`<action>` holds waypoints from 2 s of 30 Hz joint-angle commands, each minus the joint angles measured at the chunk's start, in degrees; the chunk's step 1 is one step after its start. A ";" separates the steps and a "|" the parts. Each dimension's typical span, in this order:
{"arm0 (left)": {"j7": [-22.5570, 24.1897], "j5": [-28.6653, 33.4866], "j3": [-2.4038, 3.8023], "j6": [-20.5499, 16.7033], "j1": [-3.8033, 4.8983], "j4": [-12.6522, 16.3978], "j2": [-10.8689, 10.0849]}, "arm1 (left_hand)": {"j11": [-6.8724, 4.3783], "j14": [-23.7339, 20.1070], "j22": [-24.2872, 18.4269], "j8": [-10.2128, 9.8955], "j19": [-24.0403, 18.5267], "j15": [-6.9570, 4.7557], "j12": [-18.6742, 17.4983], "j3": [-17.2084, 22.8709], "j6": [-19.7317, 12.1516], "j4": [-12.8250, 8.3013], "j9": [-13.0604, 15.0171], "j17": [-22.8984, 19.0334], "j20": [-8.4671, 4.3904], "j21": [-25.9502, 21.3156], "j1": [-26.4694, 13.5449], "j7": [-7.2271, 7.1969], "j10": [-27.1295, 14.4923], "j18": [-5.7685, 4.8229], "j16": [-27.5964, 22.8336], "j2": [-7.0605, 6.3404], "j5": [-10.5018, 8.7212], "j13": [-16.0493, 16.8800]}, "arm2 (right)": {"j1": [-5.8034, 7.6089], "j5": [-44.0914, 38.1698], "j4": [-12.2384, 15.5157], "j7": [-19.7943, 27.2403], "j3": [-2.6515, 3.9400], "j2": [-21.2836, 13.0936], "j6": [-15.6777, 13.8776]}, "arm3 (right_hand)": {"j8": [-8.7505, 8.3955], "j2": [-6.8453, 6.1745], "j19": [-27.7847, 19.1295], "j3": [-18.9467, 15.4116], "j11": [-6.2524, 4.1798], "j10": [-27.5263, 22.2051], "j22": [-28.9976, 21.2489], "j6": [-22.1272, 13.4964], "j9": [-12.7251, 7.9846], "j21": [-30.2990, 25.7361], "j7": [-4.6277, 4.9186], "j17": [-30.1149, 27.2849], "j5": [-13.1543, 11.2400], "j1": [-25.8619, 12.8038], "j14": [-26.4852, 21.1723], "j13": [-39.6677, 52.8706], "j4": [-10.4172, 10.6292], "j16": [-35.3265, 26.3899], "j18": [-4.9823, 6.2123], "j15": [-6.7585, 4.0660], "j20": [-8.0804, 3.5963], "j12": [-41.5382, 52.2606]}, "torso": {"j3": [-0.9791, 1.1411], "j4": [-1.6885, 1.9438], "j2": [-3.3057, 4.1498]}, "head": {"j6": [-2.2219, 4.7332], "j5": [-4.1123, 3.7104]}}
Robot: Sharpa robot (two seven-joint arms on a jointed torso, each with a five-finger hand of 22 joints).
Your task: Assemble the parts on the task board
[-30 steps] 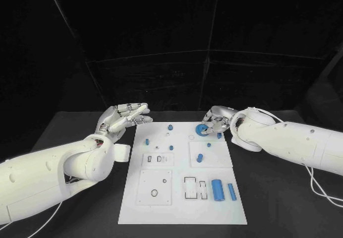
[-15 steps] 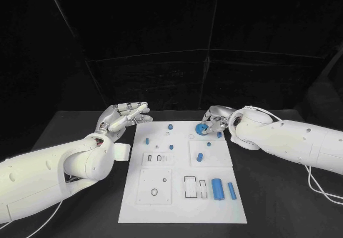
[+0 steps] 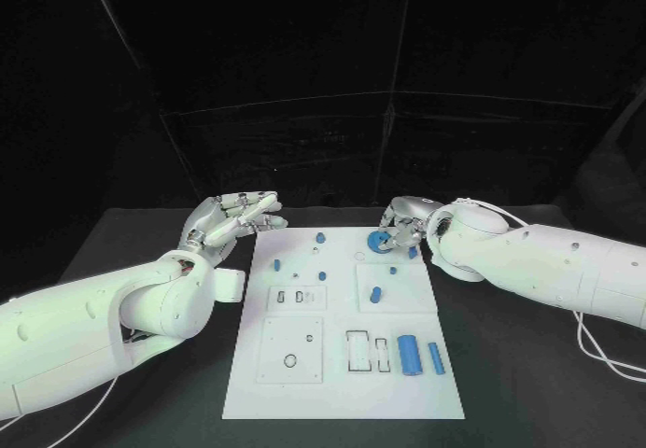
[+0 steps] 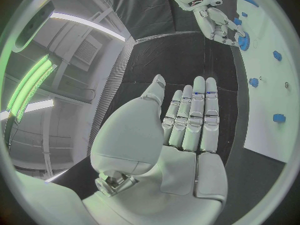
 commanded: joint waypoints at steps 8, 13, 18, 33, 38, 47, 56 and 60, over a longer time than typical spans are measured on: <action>0.43 -0.35 0.05 0.76 0.09 -0.01 -0.04 | 0.22 -0.15 -0.08 -0.19 0.29 0.03 -0.33 -0.10 0.38 -0.31 -0.04 0.08 0.25 -0.20 0.00 0.18 0.13 0.31 -0.21 0.36 -0.13 -0.07 | 0.00 -6.62 6.67 -0.82 -0.02 -1.02 -8.56 | -0.48 0.85 0.50 2.14 -0.68 1.12 4.19 3.09 0.44 0.51 -1.81 7.80 -0.28 -0.66 4.58 7.24 -0.59 0.44 -1.16 -0.51 -0.67 0.56 | 0.00 0.06 -0.01 | 0.24 0.24; 0.45 -0.35 0.05 0.75 0.09 -0.01 -0.04 | 0.17 -0.09 -0.15 -0.25 0.40 0.00 -0.39 -0.12 0.51 -0.50 -0.04 0.20 0.23 -0.32 -0.02 0.13 0.29 0.32 -0.33 0.50 -0.13 -0.07 | 0.01 -9.93 8.90 -1.55 -0.01 0.09 -9.05 | -0.85 0.45 0.54 2.59 -0.67 1.16 4.26 3.22 0.37 0.54 -1.80 7.79 -0.41 -1.54 4.58 7.28 -0.50 0.42 -1.17 -0.50 -0.68 0.55 | -0.02 0.11 0.00 | 0.41 0.18; 0.47 -0.35 0.05 0.79 0.09 0.00 0.03 | 0.17 -0.09 -0.15 -0.25 0.40 0.00 -0.39 -0.12 0.51 -0.50 -0.04 0.20 0.23 -0.32 -0.02 0.13 0.29 0.32 -0.33 0.50 -0.13 -0.07 | -0.03 -11.38 8.83 -1.72 -0.02 2.73 -8.89 | -1.13 0.23 0.57 3.02 -0.66 1.14 4.32 3.25 0.31 0.56 -1.79 7.81 -0.39 -1.90 4.58 7.25 -0.59 0.42 -1.18 -0.51 -0.69 0.48 | -0.01 0.11 0.08 | 0.35 0.32; 0.48 -0.35 0.06 0.82 0.10 -0.02 0.27 | 0.17 -0.09 -0.15 -0.25 0.40 0.00 -0.39 -0.12 0.51 -0.50 -0.04 0.20 0.23 -0.32 -0.02 0.13 0.29 0.32 -0.33 0.50 -0.13 -0.07 | -1.35 -12.23 4.66 -1.31 -0.06 10.06 -6.77 | -1.82 -0.12 0.60 4.24 -0.59 1.09 4.39 3.27 0.20 0.57 -1.68 7.75 -0.17 -2.47 4.57 7.23 -0.95 0.39 -1.20 -0.46 -0.66 0.36 | 0.00 0.13 0.09 | -0.04 0.85; 0.49 -0.35 0.06 0.81 0.10 -0.01 0.31 | 0.17 -0.09 -0.15 -0.25 0.40 0.00 -0.39 -0.12 0.51 -0.50 -0.04 0.20 0.23 -0.32 -0.02 0.13 0.29 0.32 -0.33 0.50 -0.13 -0.07 | -1.68 -12.41 2.80 -1.45 -0.07 11.56 -5.91 | -2.12 -0.33 0.60 4.64 -0.53 1.02 4.40 3.19 0.16 0.57 -1.60 7.74 -0.09 -2.74 4.57 7.17 -1.07 0.38 -1.20 -0.41 -0.63 0.26 | 0.03 0.04 0.07 | -0.19 1.07; 0.49 -0.35 0.06 0.82 0.10 -0.02 0.39 | 0.17 -0.09 -0.15 -0.25 0.40 0.00 -0.39 -0.12 0.51 -0.50 -0.04 0.20 0.23 -0.32 -0.02 0.13 0.29 0.32 -0.33 0.50 -0.13 -0.07 | -1.90 -12.57 0.69 -1.76 -0.09 13.13 -5.16 | -3.05 -1.04 0.50 5.58 -0.26 0.58 4.31 2.70 0.02 0.52 -1.27 7.64 -0.15 -3.66 4.55 6.65 -1.33 0.33 -1.18 -0.18 -0.46 -0.32 | 0.05 0.01 0.05 | -0.36 1.05; 0.45 -0.35 0.06 0.80 0.10 0.00 0.38 | 0.17 -0.09 -0.15 -0.25 0.40 0.00 -0.39 -0.12 0.51 -0.50 -0.04 0.20 0.23 -0.32 -0.02 0.13 0.29 0.32 -0.33 0.50 -0.13 -0.07 | -1.94 -12.63 -0.50 -2.44 -0.09 13.90 -4.11 | -7.07 -3.03 -0.02 6.80 1.32 -1.30 3.71 -2.42 -0.40 0.23 0.56 7.46 -1.05 -5.58 4.49 4.39 -1.84 0.22 -1.05 1.13 0.63 -2.66 | 0.07 -0.02 0.03 | -0.46 1.12; 0.43 -0.35 0.06 0.81 0.10 0.04 0.38 | 0.17 -0.09 -0.15 -0.25 0.40 0.00 -0.39 -0.12 0.51 -0.50 -0.04 0.20 0.23 -0.32 -0.02 0.13 0.29 0.32 -0.33 0.50 -0.13 -0.07 | -1.94 -12.63 -0.80 -2.92 -0.09 14.08 -3.97 | -7.70 -3.51 -0.20 7.06 1.79 -1.87 3.50 -4.43 -0.37 0.13 1.01 7.44 -1.68 -6.08 4.48 3.79 -2.07 0.20 -1.00 1.59 1.14 -3.31 | 0.09 -0.04 0.04 | -0.48 1.15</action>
